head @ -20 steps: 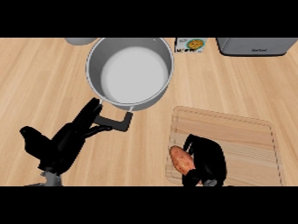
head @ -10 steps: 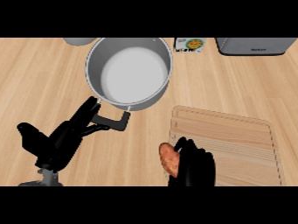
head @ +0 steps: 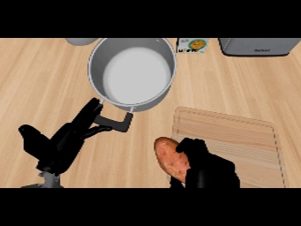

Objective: Pick the sweet potato from the cutting board and place it in the pot

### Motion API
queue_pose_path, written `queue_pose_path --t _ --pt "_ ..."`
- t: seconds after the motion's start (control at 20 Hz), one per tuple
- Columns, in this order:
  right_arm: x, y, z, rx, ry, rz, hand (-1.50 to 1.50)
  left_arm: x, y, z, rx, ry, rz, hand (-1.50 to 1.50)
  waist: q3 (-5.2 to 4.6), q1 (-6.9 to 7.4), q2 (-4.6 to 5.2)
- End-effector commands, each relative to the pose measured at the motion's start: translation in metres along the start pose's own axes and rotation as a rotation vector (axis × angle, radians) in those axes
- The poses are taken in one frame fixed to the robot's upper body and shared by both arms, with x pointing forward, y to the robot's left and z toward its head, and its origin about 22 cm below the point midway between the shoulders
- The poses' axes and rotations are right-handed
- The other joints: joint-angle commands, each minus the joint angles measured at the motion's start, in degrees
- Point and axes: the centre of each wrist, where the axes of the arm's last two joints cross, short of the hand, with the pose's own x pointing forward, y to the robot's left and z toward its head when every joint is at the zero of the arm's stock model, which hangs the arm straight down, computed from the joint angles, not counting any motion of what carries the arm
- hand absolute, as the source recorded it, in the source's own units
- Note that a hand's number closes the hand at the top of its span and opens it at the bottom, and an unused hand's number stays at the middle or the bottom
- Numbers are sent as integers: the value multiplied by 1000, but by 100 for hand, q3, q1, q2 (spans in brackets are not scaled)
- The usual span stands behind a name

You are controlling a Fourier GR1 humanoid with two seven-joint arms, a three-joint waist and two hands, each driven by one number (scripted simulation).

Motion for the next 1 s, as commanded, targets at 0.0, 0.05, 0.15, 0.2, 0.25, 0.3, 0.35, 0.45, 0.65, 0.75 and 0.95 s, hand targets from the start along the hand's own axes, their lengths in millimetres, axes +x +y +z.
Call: queue_pose_path --t 0.0,0.05,0.15,0.2,0.25,0.3,0.35,0.45,0.65,0.75,0.95 --pt "17 -49 10 -47 -10 -105 150 -14 0 -1 -10 28 18 0 -9 27 25" --pt "22 -42 5 -47 -30 -145 150 -15 1 0 5 33 -7 0 -7 53 32" --pt "32 -58 -9 -69 -33 -179 150 3 7 -2 -8 26 -14 0 -11 106 36" --pt "28 -70 -16 -75 -41 -209 150 -9 -3 2 -6 29 3 0 -10 92 33" --pt "39 -60 -27 -65 -36 -191 150 -14 24 9 -5 31 2 0 -13 129 46" --pt "48 -64 -38 -73 -46 -194 150 -6 4 0 -15 11 -10 0 -11 129 45" --pt "49 -75 -34 -77 -46 -230 150 4 5 -1 -28 8 2 0 -13 135 34" --pt "64 -63 -65 -82 -24 -233 150 -12 -5 -5 -26 26 6 0 -14 178 55" --pt "76 -69 -104 -26 -4 -254 150 -3 -12 -7 -21 13 1 0 -11 189 56" --pt "86 -66 -125 -34 -21 -255 150 1 -6 -19 -13 14 -15 0 -10 141 68" --pt "103 -51 -159 -4 -25 -257 150 -4 -2 -10 -21 4 -12 0 -9 191 73"
